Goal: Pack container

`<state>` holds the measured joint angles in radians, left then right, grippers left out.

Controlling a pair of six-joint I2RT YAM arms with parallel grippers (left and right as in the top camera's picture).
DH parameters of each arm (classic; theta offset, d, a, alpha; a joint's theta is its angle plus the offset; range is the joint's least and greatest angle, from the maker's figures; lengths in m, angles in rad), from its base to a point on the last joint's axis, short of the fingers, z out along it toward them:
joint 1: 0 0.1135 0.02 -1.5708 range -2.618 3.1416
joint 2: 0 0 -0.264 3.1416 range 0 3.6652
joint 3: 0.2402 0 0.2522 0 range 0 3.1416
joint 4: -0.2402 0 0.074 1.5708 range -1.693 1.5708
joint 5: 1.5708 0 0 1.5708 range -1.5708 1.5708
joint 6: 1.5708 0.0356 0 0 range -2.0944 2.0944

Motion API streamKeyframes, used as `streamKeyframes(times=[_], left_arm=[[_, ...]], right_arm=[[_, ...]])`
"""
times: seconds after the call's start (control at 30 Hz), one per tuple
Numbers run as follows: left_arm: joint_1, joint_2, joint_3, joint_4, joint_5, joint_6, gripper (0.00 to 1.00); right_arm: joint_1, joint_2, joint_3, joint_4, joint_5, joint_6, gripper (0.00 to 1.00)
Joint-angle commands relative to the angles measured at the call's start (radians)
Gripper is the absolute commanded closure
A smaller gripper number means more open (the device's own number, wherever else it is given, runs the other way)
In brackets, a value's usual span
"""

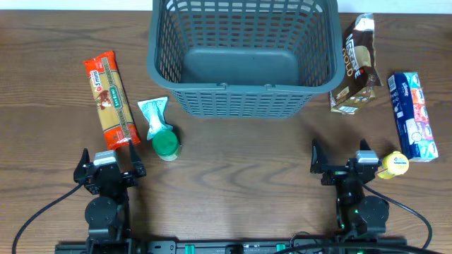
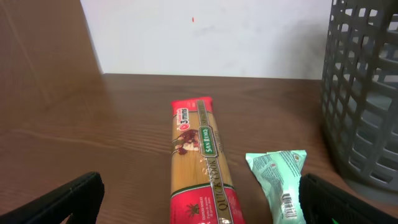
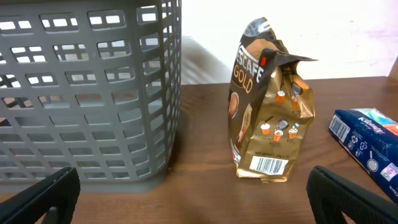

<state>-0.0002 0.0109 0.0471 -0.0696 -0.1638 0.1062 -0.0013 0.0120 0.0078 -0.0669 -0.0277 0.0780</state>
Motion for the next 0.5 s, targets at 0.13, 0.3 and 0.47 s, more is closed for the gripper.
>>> streamKeyframes(times=[0.13,0.3,0.47], left_arm=[[0.006,-0.007,-0.029,-0.014,-0.005,0.009,0.02],[0.006,-0.007,-0.029,-0.014,-0.005,0.009,0.01],[0.006,-0.007,-0.029,-0.014,-0.005,0.009,0.02]], right_arm=[[0.016,-0.006,-0.002,-0.004,-0.006,0.031,0.01],[0.015,-0.005,-0.002,-0.003,-0.039,0.076,0.01],[0.015,-0.003,0.033,-0.038,-0.063,0.152,0.01]])
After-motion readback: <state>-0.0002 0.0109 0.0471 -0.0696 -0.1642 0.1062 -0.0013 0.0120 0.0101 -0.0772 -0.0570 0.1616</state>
